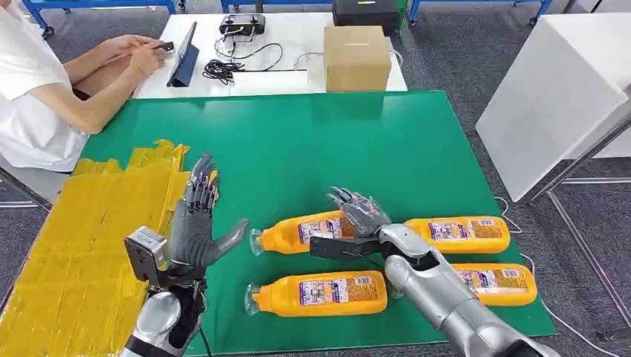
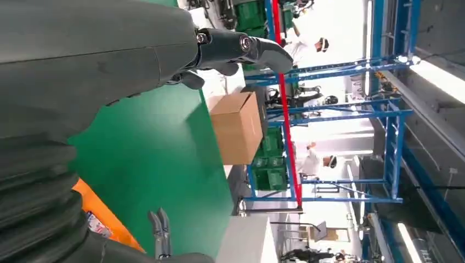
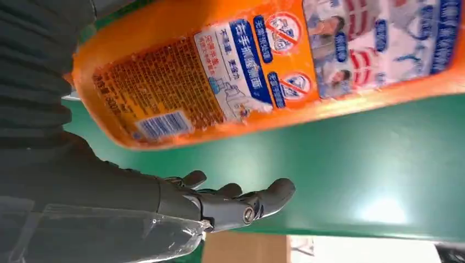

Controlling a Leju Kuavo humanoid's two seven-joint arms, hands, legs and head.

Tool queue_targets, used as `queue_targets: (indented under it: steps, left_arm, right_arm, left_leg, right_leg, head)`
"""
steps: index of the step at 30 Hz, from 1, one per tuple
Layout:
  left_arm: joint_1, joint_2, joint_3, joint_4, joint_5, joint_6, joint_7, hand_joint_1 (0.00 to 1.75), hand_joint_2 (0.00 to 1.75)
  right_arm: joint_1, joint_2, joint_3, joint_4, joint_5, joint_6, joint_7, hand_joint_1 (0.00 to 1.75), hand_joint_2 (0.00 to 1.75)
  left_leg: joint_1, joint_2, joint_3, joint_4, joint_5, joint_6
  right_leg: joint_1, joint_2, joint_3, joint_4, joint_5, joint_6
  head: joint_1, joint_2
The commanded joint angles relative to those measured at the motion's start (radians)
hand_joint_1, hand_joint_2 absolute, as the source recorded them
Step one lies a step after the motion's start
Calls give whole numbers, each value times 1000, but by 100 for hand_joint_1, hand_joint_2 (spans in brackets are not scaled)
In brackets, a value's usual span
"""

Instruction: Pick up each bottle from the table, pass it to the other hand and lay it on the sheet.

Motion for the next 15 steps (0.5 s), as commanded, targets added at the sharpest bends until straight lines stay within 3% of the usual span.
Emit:
queue_targets:
  steps: [1,15]
  left_arm:
    - [-55,1,-16,95,7,11,2,0,175]
    - [-67,-6,-22,112,9,13,4,0,175]
  right_arm:
    - [-71,26,60,193,-20,16,22,0,175]
    - [-80,53,60,260,-21,11,60,0,175]
  left_leg:
    - [1,1,5,-2,-1,-2]
    - [1,0,3,-1,0,-1]
  right_leg:
    - [1,0,6,-3,0,0]
    - [1,-1,3,-2,0,0]
  head:
    - [0,0]
    - [0,0]
